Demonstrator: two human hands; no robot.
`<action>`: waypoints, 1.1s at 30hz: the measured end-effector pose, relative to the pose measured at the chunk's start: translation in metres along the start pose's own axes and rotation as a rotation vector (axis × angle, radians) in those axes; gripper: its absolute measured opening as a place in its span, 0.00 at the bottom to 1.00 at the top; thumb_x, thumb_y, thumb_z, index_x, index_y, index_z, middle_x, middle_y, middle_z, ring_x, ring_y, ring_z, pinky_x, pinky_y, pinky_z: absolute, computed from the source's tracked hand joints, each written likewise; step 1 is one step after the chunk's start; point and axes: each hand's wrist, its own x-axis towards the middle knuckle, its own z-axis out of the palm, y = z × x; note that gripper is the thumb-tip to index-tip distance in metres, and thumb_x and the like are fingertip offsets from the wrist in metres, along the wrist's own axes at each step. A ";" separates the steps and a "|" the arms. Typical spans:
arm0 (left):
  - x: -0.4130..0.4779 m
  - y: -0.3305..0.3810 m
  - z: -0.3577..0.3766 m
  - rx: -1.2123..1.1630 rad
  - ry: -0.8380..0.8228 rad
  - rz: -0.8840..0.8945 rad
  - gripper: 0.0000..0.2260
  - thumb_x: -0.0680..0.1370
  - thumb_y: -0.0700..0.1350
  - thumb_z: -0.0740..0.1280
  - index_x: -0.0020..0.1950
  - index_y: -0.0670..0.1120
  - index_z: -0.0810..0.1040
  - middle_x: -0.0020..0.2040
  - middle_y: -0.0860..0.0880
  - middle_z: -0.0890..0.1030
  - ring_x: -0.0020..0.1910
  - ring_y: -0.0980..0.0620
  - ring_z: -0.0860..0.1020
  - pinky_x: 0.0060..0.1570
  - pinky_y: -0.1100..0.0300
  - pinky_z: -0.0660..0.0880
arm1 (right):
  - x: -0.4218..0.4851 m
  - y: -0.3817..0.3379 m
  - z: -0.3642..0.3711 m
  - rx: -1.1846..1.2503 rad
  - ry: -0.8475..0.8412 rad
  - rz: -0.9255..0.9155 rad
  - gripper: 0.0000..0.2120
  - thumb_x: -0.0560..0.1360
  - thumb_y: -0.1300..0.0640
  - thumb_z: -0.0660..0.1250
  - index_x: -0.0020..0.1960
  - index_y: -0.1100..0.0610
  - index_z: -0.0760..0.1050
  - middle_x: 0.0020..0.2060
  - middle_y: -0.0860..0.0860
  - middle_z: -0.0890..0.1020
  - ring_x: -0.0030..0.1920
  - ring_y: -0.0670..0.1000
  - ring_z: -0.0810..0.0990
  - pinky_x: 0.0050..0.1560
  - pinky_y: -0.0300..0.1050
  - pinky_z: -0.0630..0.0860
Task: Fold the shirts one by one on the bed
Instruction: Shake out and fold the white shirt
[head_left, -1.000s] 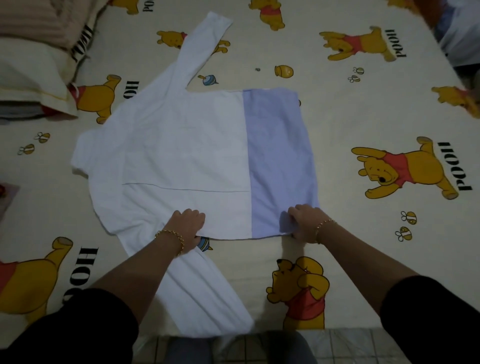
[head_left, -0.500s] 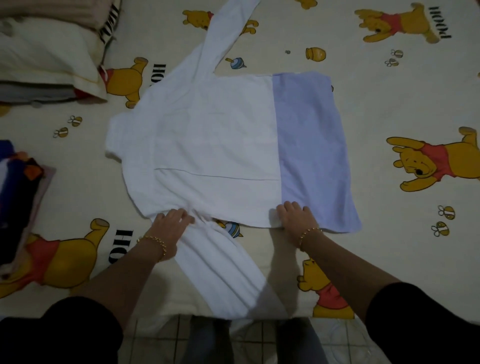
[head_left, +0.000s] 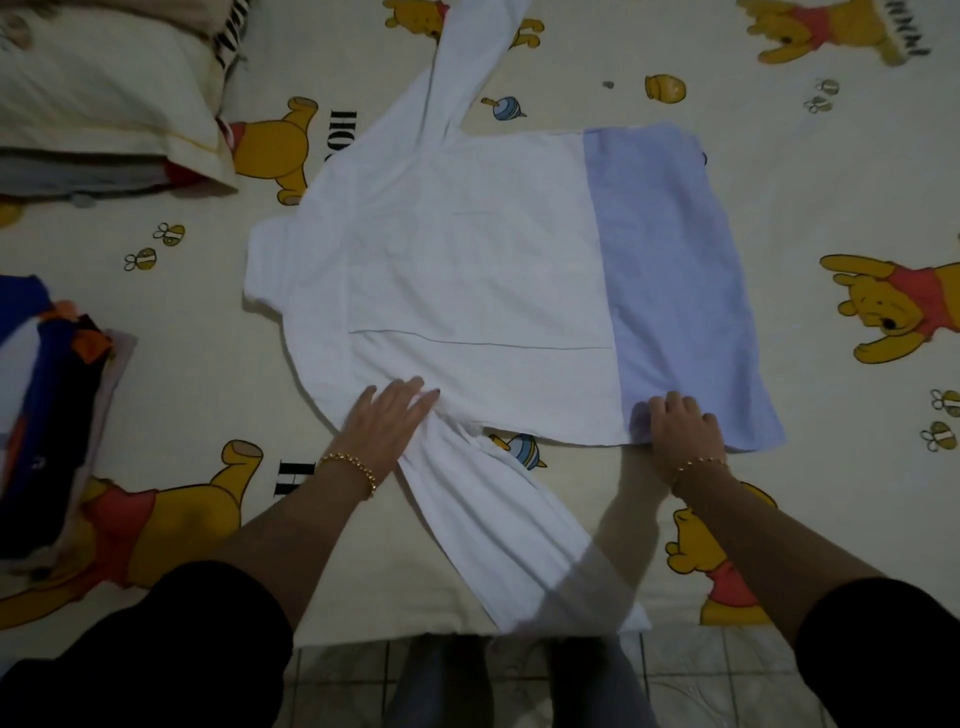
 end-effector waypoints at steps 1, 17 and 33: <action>0.003 0.000 -0.001 -0.019 0.008 -0.021 0.38 0.61 0.34 0.77 0.69 0.44 0.68 0.65 0.43 0.75 0.61 0.45 0.77 0.55 0.47 0.76 | 0.000 0.004 0.001 -0.002 0.001 0.018 0.12 0.79 0.59 0.57 0.62 0.56 0.66 0.58 0.55 0.72 0.58 0.55 0.71 0.55 0.49 0.71; -0.046 -0.006 -0.035 -0.672 -0.157 -0.253 0.22 0.70 0.48 0.58 0.58 0.42 0.81 0.57 0.41 0.81 0.57 0.43 0.78 0.57 0.60 0.70 | -0.029 0.042 -0.017 0.052 -0.277 -0.154 0.15 0.79 0.57 0.59 0.65 0.57 0.67 0.60 0.56 0.71 0.62 0.57 0.70 0.58 0.50 0.73; 0.110 -0.072 -0.078 -0.778 0.253 -0.696 0.15 0.64 0.38 0.55 0.41 0.44 0.81 0.47 0.39 0.82 0.48 0.38 0.78 0.47 0.55 0.74 | 0.124 0.051 -0.089 -0.084 0.174 -0.027 0.18 0.74 0.64 0.65 0.62 0.57 0.68 0.59 0.57 0.73 0.61 0.59 0.71 0.62 0.57 0.65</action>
